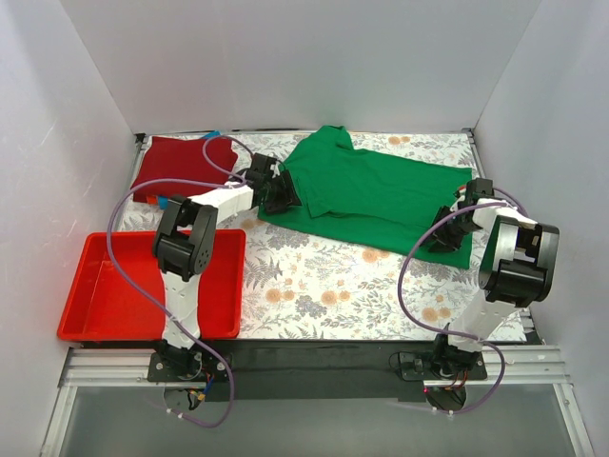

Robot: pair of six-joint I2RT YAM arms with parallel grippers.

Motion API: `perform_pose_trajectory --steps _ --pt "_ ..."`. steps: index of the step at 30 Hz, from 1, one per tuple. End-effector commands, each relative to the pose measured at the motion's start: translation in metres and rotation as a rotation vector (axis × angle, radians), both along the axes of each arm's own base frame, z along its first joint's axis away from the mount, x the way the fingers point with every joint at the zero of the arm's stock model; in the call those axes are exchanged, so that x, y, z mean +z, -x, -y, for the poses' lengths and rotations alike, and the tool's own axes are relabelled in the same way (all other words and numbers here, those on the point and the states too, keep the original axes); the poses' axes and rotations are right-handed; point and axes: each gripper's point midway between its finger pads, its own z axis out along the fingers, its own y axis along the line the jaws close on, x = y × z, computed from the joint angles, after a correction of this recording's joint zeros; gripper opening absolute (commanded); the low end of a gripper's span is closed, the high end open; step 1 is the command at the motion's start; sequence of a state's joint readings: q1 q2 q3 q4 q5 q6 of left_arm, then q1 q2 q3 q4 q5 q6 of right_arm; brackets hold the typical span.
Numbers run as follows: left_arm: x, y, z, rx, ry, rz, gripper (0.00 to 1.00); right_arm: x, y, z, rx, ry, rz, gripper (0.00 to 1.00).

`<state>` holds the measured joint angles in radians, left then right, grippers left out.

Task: Fold and stack the t-shirts
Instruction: Fold the tshirt

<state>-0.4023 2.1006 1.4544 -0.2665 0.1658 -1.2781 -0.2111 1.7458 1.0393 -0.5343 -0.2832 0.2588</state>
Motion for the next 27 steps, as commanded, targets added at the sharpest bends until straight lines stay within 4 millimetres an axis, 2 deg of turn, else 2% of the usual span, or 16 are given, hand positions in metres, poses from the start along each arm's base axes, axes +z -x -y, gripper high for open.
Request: perform_pose_trajectory --steps 1,2,3,5,6,8,9,10,11,15,17,22,25,27 --pt "-0.011 0.02 -0.011 0.015 -0.025 -0.037 0.55 -0.016 0.012 0.007 -0.016 0.037 -0.06 0.43" --pt "-0.021 0.031 -0.016 0.02 -0.039 -0.063 0.55 -0.02 0.016 0.007 -0.018 0.039 -0.083 0.43" --pt "-0.015 0.033 -0.018 0.03 -0.034 -0.057 0.55 -0.022 0.021 0.008 -0.022 0.048 -0.103 0.43" --pt "-0.023 0.049 -0.027 0.042 -0.056 -0.083 0.55 -0.022 0.032 0.008 -0.03 0.056 -0.134 0.42" --pt "-0.015 0.052 -0.031 0.056 -0.054 -0.07 0.55 -0.024 0.043 0.006 -0.033 0.053 -0.16 0.42" --pt "-0.024 0.071 -0.041 0.07 -0.074 -0.1 0.55 -0.017 0.05 0.004 -0.053 0.05 -0.148 0.42" --pt "-0.016 0.074 -0.044 0.075 -0.072 -0.085 0.55 -0.02 0.061 0.001 -0.06 0.04 -0.166 0.43" --pt "-0.025 0.088 -0.051 0.077 -0.092 -0.11 0.55 -0.014 0.062 -0.001 -0.07 0.036 -0.144 0.43" --pt "-0.018 0.091 -0.053 0.08 -0.095 -0.094 0.55 -0.013 0.067 -0.005 -0.07 0.017 -0.143 0.43" --pt "-0.017 0.113 -0.058 0.06 -0.084 -0.105 0.55 -0.006 0.085 -0.019 -0.08 -0.038 -0.127 0.43" --pt "-0.016 0.119 -0.06 0.055 -0.083 -0.104 0.55 -0.01 0.1 -0.025 -0.084 -0.058 -0.149 0.43" --pt "-0.017 0.144 -0.071 0.069 -0.086 -0.121 0.55 -0.014 0.129 -0.03 -0.107 -0.046 -0.163 0.43" --pt "-0.024 0.163 -0.076 0.075 -0.089 -0.153 0.54 -0.013 0.139 -0.031 -0.113 -0.041 -0.153 0.43" --pt "-0.021 0.169 -0.077 0.079 -0.082 -0.147 0.54 -0.014 0.146 -0.031 -0.118 -0.031 -0.154 0.43"
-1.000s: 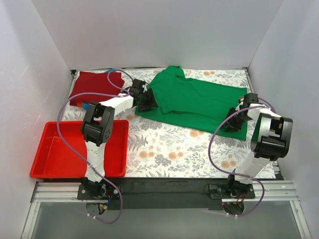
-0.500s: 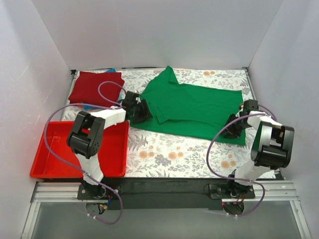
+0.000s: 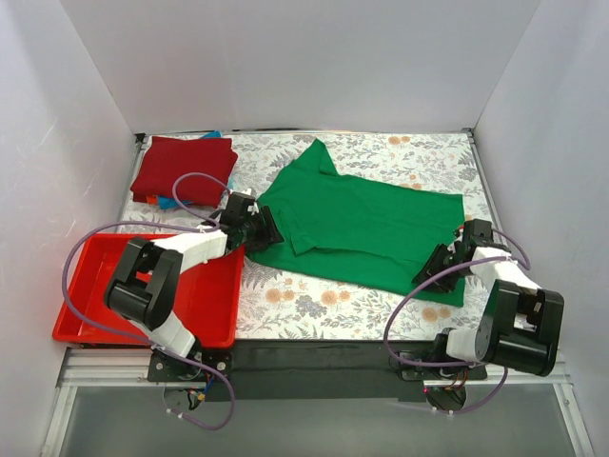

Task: Fold and stack the t-shirts
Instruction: Fold the tshirt

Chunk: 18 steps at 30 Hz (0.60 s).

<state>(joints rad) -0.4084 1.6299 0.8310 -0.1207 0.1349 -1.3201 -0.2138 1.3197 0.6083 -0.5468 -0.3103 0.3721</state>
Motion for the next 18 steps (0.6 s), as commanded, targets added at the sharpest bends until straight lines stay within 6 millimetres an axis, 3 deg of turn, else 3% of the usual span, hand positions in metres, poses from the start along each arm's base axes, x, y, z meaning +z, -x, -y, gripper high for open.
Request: perform_pose_trajectory --steps 1,4,8,12,18 --pt "-0.019 0.049 -0.023 0.031 -0.075 -0.129 0.54 -0.012 0.037 0.001 -0.016 0.03 -0.108 0.43" --pt "-0.009 0.05 -0.011 -0.029 -0.059 -0.095 0.54 -0.001 0.028 0.001 -0.012 0.027 -0.064 0.43" --pt "0.02 0.033 0.016 -0.086 -0.019 -0.021 0.55 0.017 0.012 0.005 0.014 0.04 -0.021 0.43" --pt "0.035 0.029 0.042 -0.13 -0.002 0.006 0.54 0.034 -0.003 0.009 0.032 0.057 0.031 0.43" --pt "0.022 0.034 0.041 -0.09 -0.07 -0.042 0.54 0.043 -0.011 0.009 0.046 0.057 0.063 0.43"
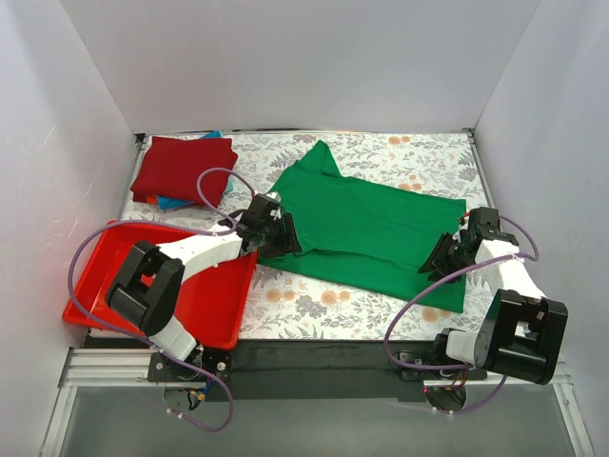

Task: Fold and stack the t-shirts
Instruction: Fold the tshirt

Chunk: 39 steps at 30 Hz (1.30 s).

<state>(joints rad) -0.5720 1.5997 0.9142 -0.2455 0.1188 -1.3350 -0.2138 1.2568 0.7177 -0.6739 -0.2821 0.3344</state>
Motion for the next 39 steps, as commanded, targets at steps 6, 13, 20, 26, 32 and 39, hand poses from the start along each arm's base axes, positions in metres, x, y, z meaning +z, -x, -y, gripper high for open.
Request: perform_pose_trajectory --steps 6,13,20,26,32,39 --pt "-0.007 0.001 -0.03 0.1 -0.158 -0.024 0.54 0.005 0.004 0.0 0.03 0.008 0.007 0.43" --pt "0.004 -0.002 -0.019 0.071 -0.124 0.002 0.55 0.008 0.004 0.0 0.033 0.013 0.022 0.43" --pt "0.002 -0.002 -0.002 0.035 -0.069 -0.015 0.53 0.01 0.003 0.0 0.032 0.012 0.031 0.43" --pt "0.014 -0.01 0.016 0.014 -0.033 0.01 0.51 0.009 0.006 -0.001 0.035 0.012 0.03 0.43" --pt "-0.002 -0.009 0.019 0.005 -0.058 -0.026 0.49 0.007 0.008 -0.001 0.036 0.014 0.027 0.43" --pt "-0.007 -0.009 0.019 0.007 -0.086 -0.04 0.48 0.007 0.008 -0.001 0.038 0.01 0.024 0.43"
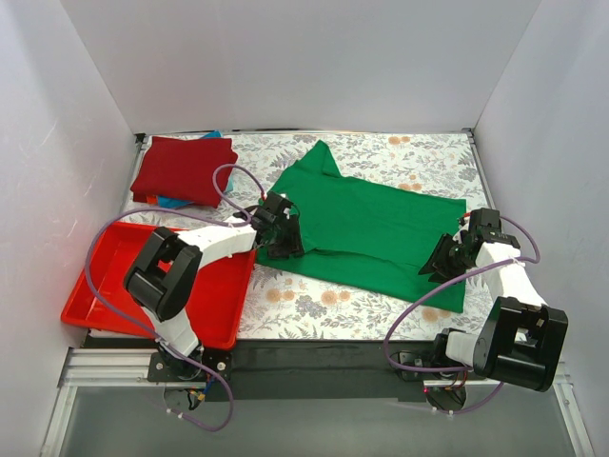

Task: Fold and stack the t-shirts
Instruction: Fold the tshirt

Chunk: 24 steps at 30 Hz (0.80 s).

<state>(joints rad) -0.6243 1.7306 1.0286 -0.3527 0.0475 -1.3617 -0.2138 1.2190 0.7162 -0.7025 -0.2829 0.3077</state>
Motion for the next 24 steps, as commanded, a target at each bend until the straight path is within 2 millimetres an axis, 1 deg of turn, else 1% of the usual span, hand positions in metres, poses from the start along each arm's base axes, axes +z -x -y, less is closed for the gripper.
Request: perform_pose_trajectory --steps 1,7,8,10,12,14,16,19,20,21,22,23,24 --pt "0.015 -0.009 0.011 -0.013 0.021 0.037 0.48 0.002 0.001 -0.001 0.014 0.001 0.01 0.43" --pt "0.013 -0.013 0.024 -0.047 0.042 0.044 0.43 0.001 0.001 0.001 0.013 0.008 0.008 0.43" --pt "0.009 -0.014 0.025 -0.048 0.038 0.037 0.4 0.001 0.002 0.0 0.014 0.008 0.005 0.43" --pt "0.009 -0.016 0.028 -0.056 0.036 0.041 0.36 0.0 0.002 0.001 0.013 0.012 0.006 0.43" --pt "0.008 -0.017 0.028 -0.06 0.028 0.044 0.3 -0.001 0.003 0.001 0.014 0.009 0.002 0.43" --pt "0.008 -0.021 0.03 -0.065 0.026 0.049 0.2 -0.002 0.004 0.001 0.016 0.01 -0.002 0.43" --pt "0.008 -0.023 0.031 -0.067 0.022 0.052 0.15 -0.002 0.003 0.001 0.016 0.011 -0.003 0.43" --pt "0.015 -0.032 0.037 -0.071 0.027 0.07 0.05 -0.001 0.002 0.002 0.014 0.014 0.0 0.43" --pt "0.021 -0.037 0.042 -0.077 0.037 0.082 0.03 -0.002 0.002 0.002 0.015 0.015 -0.002 0.43" --pt "0.022 -0.038 0.045 -0.084 0.043 0.082 0.0 -0.002 0.003 0.002 0.015 0.015 -0.005 0.43" --pt "0.023 -0.043 0.05 -0.096 0.051 0.084 0.0 -0.003 0.002 0.002 0.015 0.014 -0.006 0.43" --pt "0.018 -0.043 0.05 -0.097 0.044 0.076 0.0 -0.003 0.003 0.002 0.014 0.013 -0.008 0.43" --pt "0.021 -0.047 0.055 -0.105 0.054 0.081 0.0 -0.003 0.002 0.002 0.016 0.014 -0.009 0.43"
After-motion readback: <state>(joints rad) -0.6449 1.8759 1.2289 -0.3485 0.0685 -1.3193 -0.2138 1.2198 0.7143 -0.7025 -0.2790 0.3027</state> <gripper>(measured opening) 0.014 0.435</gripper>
